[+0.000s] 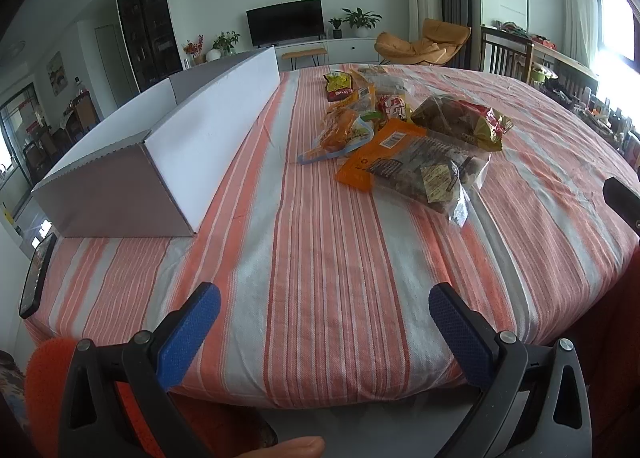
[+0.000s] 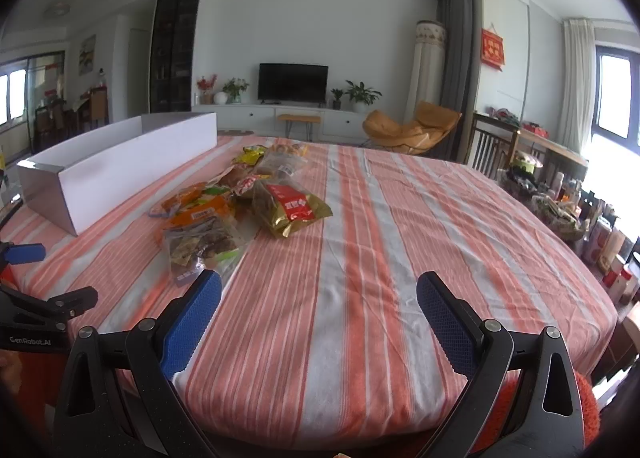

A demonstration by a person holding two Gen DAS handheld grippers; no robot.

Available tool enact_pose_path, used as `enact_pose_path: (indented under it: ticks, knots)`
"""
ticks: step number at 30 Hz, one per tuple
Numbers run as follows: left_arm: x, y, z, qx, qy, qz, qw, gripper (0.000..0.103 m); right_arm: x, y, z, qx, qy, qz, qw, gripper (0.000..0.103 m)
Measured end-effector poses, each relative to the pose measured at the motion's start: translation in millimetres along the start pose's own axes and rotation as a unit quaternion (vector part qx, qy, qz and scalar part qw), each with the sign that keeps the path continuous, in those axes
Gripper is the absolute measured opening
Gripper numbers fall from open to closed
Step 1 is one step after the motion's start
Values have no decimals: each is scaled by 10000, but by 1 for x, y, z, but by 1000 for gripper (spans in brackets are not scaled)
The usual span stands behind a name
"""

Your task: Organize snacks

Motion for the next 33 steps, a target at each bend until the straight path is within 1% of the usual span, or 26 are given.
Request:
enact_pose_path:
  ticks: [14,19,22,25,28,33]
  knots:
    - [-5,2,0,-16,-6,-76,10000,103,-1,1,3,-41,2,-47,10000,99]
    - [-12,5,-2,64,48,-267,9996,103,-1,1,3,-48,2,-51,10000,99]
    - [-19,9,-4,97,82,-449,9989,103,-1,1,3,-49,1,-55,10000,99]
    - [-27,13,-4,145,214,-684,9973,103,-1,1,3,-50,1,-58,10000,99]
    - [-33,16,-3,172,296,-836,9959,103,-2,2,3,-58,-1,-67,10000,99]
    - [-39,17,-8,327,441,-869,9947,103,-3,3,4,-79,1,-82,9999,99]
Point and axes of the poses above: each gripper's, at about its wrist camera, not at the fingertips, and x roughly against the way its jaws point, z to its right, y to its underside, the point moved 4 cm from there along -x, roughly the way its jaws point, and after that the axes turned 12 degrees about -x, right-handed, at the moved point
